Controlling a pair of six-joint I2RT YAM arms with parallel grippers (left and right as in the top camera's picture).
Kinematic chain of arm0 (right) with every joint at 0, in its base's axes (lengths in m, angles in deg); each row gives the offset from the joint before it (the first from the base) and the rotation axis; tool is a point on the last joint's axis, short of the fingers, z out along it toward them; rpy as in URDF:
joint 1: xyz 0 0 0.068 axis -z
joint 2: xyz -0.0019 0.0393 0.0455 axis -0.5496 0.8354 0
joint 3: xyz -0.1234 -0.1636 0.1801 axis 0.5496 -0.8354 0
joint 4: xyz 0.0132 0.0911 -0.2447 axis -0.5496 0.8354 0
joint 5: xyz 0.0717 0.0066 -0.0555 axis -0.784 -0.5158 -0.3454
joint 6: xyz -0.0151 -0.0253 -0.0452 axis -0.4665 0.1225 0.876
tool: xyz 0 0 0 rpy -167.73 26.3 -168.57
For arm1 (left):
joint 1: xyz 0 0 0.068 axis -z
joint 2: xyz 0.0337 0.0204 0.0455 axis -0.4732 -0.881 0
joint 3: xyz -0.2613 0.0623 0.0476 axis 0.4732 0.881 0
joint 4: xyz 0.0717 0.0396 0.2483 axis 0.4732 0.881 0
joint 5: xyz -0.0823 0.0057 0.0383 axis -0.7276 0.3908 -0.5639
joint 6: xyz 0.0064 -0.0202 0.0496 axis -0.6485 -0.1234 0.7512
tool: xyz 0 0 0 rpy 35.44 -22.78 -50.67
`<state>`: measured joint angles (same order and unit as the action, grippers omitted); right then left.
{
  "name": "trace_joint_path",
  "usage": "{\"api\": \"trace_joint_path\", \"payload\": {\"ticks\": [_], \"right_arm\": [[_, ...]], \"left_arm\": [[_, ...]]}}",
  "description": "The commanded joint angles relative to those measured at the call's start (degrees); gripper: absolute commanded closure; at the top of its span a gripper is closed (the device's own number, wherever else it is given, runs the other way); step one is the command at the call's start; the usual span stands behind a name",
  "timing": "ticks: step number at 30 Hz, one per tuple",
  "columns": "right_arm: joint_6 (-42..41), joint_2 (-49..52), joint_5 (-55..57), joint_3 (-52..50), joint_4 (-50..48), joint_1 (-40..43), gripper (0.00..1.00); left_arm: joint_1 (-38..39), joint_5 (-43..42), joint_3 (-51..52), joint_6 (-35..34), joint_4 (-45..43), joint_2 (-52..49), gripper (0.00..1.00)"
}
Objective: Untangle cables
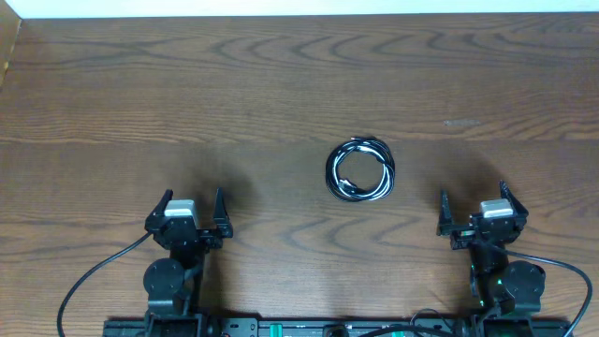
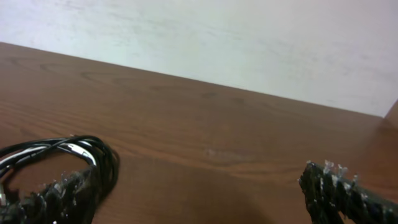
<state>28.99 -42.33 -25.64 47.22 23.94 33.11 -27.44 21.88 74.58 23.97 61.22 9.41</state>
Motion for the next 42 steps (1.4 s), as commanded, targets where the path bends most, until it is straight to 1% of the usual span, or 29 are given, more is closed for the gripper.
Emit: {"api": "trace_joint_path", "payload": {"ticks": [1, 5, 9, 11, 13, 14, 16, 19, 21, 24, 25, 27, 31, 32, 33, 36, 37, 39, 40, 42], "right_arm": [[-2.2, 0.8, 1.3, 3.1, 2.9, 0.7, 0.01], [-3.3, 4.5, 1.6, 7.3, 7.3, 0.7, 0.01], [-6.1, 12.0, 1.7, 12.8, 10.6, 0.7, 0.01], [-8.4, 16.6, 1.7, 16.0, 13.7, 0.7, 0.01], [-9.4, 23.3, 1.1, 21.1, 18.8, 0.7, 0.01], [-9.5, 26.4, 0.8, 23.8, 21.4, 0.7, 0.01], [-9.7, 32.3, -3.7, 30.2, 25.3, 0.7, 0.01], [-11.1, 36.5, -8.7, 33.5, 25.2, 0.7, 0.01], [-11.2, 37.9, -9.7, 33.6, 24.6, 0.7, 0.01], [-11.2, 38.7, -13.9, 33.6, 19.9, 0.7, 0.01], [-11.2, 38.8, -13.9, 33.9, 18.6, 0.7, 0.01], [-11.2, 40.1, -12.0, 36.4, 19.4, 0.7, 0.01], [-11.1, 46.8, -11.8, 45.2, 28.2, 0.7, 0.01], [-11.1, 49.6, -11.8, 48.9, 32.3, 0.7, 0.01], [-10.5, 53.0, -11.8, 53.2, 37.4, 0.5, 0.01], [-9.1, 58.0, -11.8, 59.3, 45.1, 0.3, 0.01], [-8.3, 60.0, -12.6, 61.6, 48.1, 0.3, 0.01], [-7.6, 62.1, -19.6, 63.2, 48.6, 0.2, 0.01], [-8.4, 62.5, -24.5, 63.1, 47.0, 0.2, 0.01], [-8.4, 63.5, -28.2, 63.1, 42.0, 0.2, 0.01]], "left_arm": [[-0.3, 0.3, -2.4, -1.6, 2.8, -2.9, 0.07], [-0.3, 0.3, -5.9, -1.7, 6.6, -8.2, 0.07], [-0.3, 0.3, -11.9, -4.0, 12.3, -15.3, 0.07], [-0.3, 0.3, -16.2, -5.0, 17.0, -19.5, 0.07], [-0.3, 0.3, -22.4, -6.3, 24.3, -24.8, 0.07], [-0.3, 0.3, -24.1, -6.8, 26.5, -26.3, 0.07], [-0.3, -0.8, -31.4, -7.8, 35.3, -32.4, 0.07], [-0.3, -3.7, -37.7, -7.8, 42.0, -37.5, 0.07], [-0.3, -5.5, -39.5, -7.8, 43.1, -39.2, 0.07], [-0.3, -8.3, -39.7, -7.8, 42.8, -39.5, 0.07], [-0.3, -8.5, -39.7, -7.8, 42.9, -39.4, 0.07], [-0.3, -8.5, -39.9, -7.7, 43.2, -39.3, 0.07], [-0.3, -8.5, -42.7, -7.8, 43.5, -40.4, 0.07], [-0.3, -8.5, -44.6, -8.0, 44.2, -41.4, 0.07], [-0.3, -8.5, -46.8, -8.0, 45.4, -42.9, 0.07], [-0.3, -8.2, -52.8, -8.0, 51.1, -47.7, 0.07], [-0.3, -8.2, -55.3, -7.9, 54.4, -50.1, 0.07], [-0.3, -8.3, -57.0, -7.9, 57.6, -52.8, 0.07], [-0.3, -8.4, -57.2, -8.0, 59.3, -53.9, 0.07], [-0.3, -8.7, -57.2, -8.0, 61.6, -54.8, 0.07]]}}
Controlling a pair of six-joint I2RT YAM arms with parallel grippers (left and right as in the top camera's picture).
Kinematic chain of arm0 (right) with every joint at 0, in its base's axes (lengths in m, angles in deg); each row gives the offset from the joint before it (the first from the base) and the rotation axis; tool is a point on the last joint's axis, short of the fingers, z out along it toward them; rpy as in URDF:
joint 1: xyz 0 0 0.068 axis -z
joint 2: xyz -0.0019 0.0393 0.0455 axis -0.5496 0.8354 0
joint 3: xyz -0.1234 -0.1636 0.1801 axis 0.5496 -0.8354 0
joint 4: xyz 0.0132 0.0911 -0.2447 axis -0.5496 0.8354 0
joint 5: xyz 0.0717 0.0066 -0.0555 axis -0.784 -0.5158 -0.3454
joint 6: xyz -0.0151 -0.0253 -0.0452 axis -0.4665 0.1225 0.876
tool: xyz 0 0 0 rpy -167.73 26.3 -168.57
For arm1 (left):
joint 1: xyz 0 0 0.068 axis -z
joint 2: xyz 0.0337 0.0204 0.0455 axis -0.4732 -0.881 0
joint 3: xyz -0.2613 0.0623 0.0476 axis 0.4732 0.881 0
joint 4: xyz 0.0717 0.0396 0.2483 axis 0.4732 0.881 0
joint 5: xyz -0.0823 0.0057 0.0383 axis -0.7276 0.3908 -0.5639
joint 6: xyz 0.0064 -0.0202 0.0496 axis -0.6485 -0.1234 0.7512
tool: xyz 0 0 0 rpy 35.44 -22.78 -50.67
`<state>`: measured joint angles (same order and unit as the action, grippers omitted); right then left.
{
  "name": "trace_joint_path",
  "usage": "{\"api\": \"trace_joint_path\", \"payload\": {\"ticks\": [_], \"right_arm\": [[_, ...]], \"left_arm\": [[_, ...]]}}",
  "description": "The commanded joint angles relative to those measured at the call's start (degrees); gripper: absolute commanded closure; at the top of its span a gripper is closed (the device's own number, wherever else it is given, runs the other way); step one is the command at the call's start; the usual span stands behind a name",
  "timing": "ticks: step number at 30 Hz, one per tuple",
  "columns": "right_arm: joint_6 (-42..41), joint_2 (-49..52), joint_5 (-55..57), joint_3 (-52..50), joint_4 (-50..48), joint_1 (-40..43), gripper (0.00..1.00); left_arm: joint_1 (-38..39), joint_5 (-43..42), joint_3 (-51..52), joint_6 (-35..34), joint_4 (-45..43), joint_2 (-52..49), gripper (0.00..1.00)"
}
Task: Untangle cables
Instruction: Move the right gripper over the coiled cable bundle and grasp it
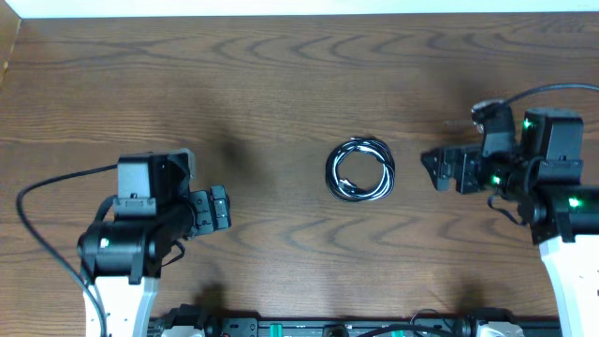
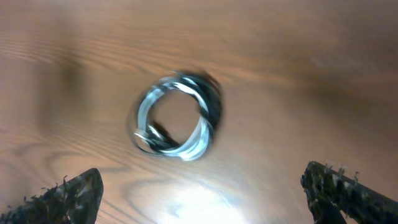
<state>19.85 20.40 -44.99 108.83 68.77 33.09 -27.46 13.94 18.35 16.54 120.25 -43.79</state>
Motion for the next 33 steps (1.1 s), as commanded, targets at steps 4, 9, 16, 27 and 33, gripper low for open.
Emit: {"api": "trace_joint_path", "payload": {"ticks": [4, 9, 16, 27, 33], "right_arm": [[-2.6, 3.3, -2.2, 1.5, -8.0, -2.2, 0.01], [1.0, 9.7, 7.5, 1.5, -4.0, -13.3, 0.01], [-10.8, 20.8, 16.4, 1.5, -6.4, -16.7, 0.01], [-21.1, 37.0, 18.5, 1.5, -12.9, -16.7, 0.32], [-24.2, 40.2, 18.5, 1.5, -15.0, -16.7, 0.44]], "left_arm": [[-0.3, -1.0, -0.9, -2.6, 1.9, -1.8, 0.07], [-0.3, -0.9, -0.9, -6.4, -3.2, -1.8, 0.07], [-0.3, -0.9, -0.9, -6.4, -2.6, -1.8, 0.07], [-0.3, -0.7, -0.9, -6.4, -2.6, -1.8, 0.07], [-0.3, -0.8, -0.9, -6.4, -2.5, -1.8, 0.07]]}}
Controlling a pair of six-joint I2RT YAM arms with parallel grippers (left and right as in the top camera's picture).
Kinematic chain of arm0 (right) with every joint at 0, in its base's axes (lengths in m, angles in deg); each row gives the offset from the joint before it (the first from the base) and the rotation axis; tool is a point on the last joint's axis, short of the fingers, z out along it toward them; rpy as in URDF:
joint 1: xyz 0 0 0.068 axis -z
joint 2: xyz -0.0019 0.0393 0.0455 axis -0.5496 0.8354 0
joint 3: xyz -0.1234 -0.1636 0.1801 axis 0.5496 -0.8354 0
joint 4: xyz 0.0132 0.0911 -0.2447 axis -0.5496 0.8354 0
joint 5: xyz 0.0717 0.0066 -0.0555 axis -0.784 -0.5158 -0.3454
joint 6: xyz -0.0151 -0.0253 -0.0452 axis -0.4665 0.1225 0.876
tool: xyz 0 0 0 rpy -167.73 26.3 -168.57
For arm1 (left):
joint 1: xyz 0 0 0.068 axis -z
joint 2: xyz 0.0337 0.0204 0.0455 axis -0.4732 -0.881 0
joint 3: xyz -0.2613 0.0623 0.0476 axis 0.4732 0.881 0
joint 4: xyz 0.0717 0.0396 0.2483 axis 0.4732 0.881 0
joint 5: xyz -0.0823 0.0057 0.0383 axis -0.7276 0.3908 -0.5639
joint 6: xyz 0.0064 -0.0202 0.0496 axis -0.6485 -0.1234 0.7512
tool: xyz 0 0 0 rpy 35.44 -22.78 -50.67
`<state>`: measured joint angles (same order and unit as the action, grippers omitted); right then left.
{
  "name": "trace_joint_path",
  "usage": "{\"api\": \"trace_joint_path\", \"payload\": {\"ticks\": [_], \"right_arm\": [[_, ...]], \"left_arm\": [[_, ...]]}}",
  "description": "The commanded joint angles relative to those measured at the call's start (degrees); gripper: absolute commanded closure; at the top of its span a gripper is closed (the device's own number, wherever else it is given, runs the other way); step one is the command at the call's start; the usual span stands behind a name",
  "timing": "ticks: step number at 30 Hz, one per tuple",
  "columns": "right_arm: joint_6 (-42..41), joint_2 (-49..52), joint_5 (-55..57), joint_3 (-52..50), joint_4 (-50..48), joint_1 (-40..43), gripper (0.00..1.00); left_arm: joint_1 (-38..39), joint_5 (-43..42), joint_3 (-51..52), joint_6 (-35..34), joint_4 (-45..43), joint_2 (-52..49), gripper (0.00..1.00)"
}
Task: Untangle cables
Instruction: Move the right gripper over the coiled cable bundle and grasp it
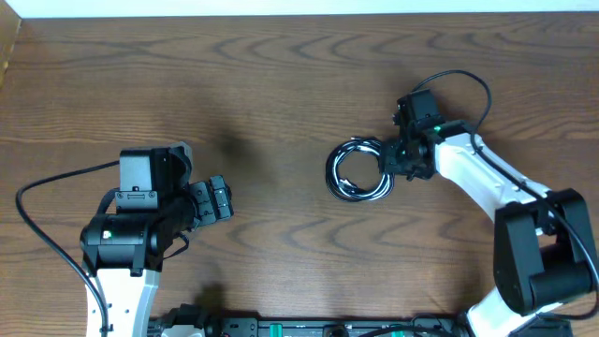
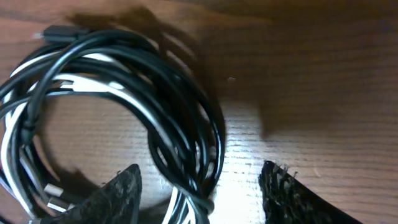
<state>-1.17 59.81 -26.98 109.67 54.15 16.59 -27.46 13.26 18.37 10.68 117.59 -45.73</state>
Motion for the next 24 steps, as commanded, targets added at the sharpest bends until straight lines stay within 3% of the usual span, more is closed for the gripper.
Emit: {"api": "trace_joint_path", "payload": {"ticks": [1, 6, 14, 17, 18, 21, 23, 24], "right_arm": [[-3.1, 0.9, 0.5, 0.7, -0.3, -0.2, 0.48], [-6.9, 1.9, 0.4, 0.0, 0.0, -0.3, 0.58], [-7.2, 2.3, 1.6, -0.2, 0.8, -2.9, 0.58], [-8.3, 2.3, 3.3, -0.2, 1.6, -3.0, 0.67], [-8.9, 2.3, 4.0, -0.2, 1.8, -3.0, 0.76], [-9.1, 2.3, 4.3, -0.2, 1.8, -3.0, 0.86], [-9.1, 2.3, 4.3, -0.2, 1.9, -3.0, 0.99], [-9.1, 2.3, 4.3, -0.2, 1.9, -3.0, 0.99]], "left_arm": [[-0.3, -0.1, -1.0, -0.5, 0.1, 0.1, 0.07], [-0.3, -0.1, -1.0, -0.5, 0.1, 0.1, 0.07], [-0.3, -0.1, -1.0, -0.5, 0.2, 0.1, 0.07], [-0.3, -0.1, -1.0, -0.5, 0.1, 0.1, 0.07], [-0.3, -0.1, -1.0, -0.5, 0.1, 0.1, 0.07], [-0.3, -0.1, -1.0, -0.5, 0.1, 0.1, 0.07], [-0.3, -0.1, -1.0, -0.5, 0.1, 0.1, 0.07], [-0.3, -0.1, -1.0, -0.5, 0.1, 0.1, 0.07]]}}
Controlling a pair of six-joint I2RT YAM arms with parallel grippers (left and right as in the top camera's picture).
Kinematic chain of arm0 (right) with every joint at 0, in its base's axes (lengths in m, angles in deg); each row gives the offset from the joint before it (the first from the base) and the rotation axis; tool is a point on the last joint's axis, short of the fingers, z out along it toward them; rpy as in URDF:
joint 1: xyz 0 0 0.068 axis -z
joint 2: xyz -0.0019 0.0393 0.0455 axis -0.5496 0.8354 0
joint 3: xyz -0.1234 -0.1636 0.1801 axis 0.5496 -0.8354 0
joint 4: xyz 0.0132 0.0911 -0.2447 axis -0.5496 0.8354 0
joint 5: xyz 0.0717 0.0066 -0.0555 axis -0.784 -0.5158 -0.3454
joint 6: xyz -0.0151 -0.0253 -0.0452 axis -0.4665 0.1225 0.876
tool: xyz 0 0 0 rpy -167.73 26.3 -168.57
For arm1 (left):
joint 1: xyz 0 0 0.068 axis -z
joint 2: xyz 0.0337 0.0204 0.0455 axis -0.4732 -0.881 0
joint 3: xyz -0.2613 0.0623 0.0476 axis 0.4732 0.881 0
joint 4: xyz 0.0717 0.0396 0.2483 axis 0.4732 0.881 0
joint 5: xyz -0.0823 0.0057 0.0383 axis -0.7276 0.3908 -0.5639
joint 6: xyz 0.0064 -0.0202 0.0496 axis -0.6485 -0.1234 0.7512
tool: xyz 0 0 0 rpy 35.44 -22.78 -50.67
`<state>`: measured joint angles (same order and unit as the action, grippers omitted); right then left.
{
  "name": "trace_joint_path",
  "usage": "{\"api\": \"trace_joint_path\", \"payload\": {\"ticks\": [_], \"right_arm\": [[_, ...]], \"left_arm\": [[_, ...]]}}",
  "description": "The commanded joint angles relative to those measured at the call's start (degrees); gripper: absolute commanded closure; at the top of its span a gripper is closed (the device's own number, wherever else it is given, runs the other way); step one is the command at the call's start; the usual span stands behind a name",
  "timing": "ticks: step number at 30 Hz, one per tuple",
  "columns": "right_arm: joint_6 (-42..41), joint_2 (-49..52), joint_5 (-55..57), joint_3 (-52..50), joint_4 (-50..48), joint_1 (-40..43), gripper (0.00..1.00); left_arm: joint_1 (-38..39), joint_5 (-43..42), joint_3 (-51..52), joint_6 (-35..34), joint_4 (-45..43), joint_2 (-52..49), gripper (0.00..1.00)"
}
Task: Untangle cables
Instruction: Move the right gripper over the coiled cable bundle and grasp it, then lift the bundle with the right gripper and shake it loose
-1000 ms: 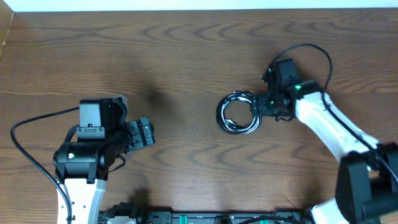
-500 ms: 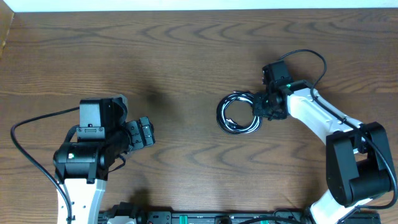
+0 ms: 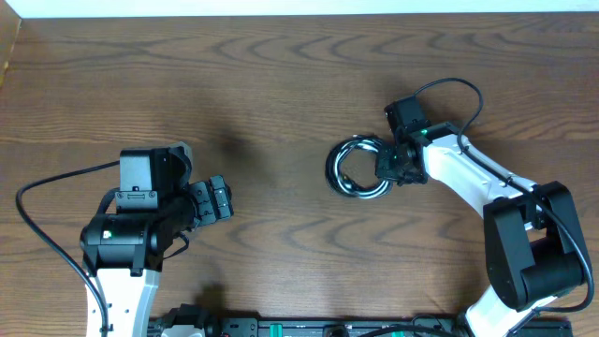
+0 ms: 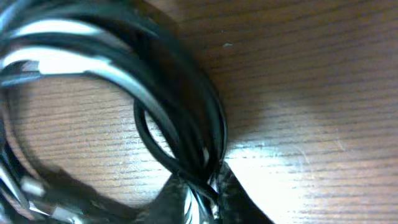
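Observation:
A coil of black and white cables [image 3: 354, 170] lies on the wooden table, right of the middle. My right gripper [image 3: 387, 167] is down at the coil's right side, shut on the bundled strands. In the right wrist view the cables [image 4: 155, 106] fill the frame and run down between the two dark fingertips [image 4: 231, 193], which pinch them at my right gripper [image 4: 202, 198]. My left gripper [image 3: 217, 200] hangs over bare table at the left, far from the coil; whether it is open does not show.
The wooden table [image 3: 281, 84] reaches to a pale wall strip at the far edge. The right arm's own black lead [image 3: 449, 89] loops above its wrist. The left arm's lead [image 3: 47, 187] trails toward the near-left edge.
My right gripper, then open around the coil's right side, is now shut on the strands. The coil looks narrower and pulled tighter. The left arm has not moved.
Both grippers first rested open at the near edge with the coil untouched. Then both arms stood raised, the right one to the coil's right. Later the right gripper stood open astride the coil's right side, and now it pinches the strands there.

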<state>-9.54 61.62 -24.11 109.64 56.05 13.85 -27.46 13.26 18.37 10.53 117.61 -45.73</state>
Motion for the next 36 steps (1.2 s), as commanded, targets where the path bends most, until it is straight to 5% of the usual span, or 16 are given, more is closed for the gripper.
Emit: {"api": "trace_joint_path", "payload": {"ticks": [1, 7, 14, 18, 20, 21, 24, 26, 27, 31, 36], "right_arm": [[-0.7, 0.5, 1.5, -0.1, -0.2, -0.2, 0.99], [7.1, -3.9, 7.9, 4.8, 1.4, 1.6, 0.99], [32.3, -14.5, 20.9, 17.8, 2.5, -1.8, 0.99], [44.5, -16.6, 23.5, 18.4, 8.6, -12.3, 0.94], [44.5, -16.3, 21.3, 18.1, 12.0, -15.9, 0.81], [44.5, -16.2, 21.2, 17.8, 13.6, -17.7, 0.54], [44.0, -16.2, 25.1, 17.8, 13.5, -18.1, 0.51], [40.4, -16.2, 29.7, 17.8, 12.8, -17.0, 0.22], [36.9, -16.2, 32.1, 17.8, 12.3, -15.5, 0.16], [19.9, -16.2, 30.5, 17.8, 12.2, -6.2, 0.01], [15.1, -15.7, 7.2, 17.6, 11.7, 6.1, 0.01]], "left_arm": [[-0.3, -0.1, -1.0, -0.4, 0.1, 0.1, 0.07], [-0.3, -0.1, -1.0, -0.4, 0.1, 0.1, 0.07], [-0.3, -0.1, -1.0, -0.3, 0.1, 0.1, 0.07], [-0.3, -0.1, -1.0, -0.4, 0.1, 0.1, 0.07], [-0.3, -0.1, -1.0, -0.4, 0.1, 0.1, 0.07], [-0.3, -0.1, -1.0, -0.4, 0.1, 0.1, 0.07], [-0.3, -0.1, -1.0, -0.4, 0.1, 0.1, 0.07], [-0.3, -0.1, -1.0, -0.4, 0.1, 0.1, 0.07], [-0.3, -0.1, -1.0, -0.4, 0.1, 0.1, 0.07], [-0.3, -0.1, -1.0, -0.4, -0.7, 0.1, 0.07], [-0.3, -0.1, -1.0, -0.4, -1.4, 0.1, 0.07]]}}
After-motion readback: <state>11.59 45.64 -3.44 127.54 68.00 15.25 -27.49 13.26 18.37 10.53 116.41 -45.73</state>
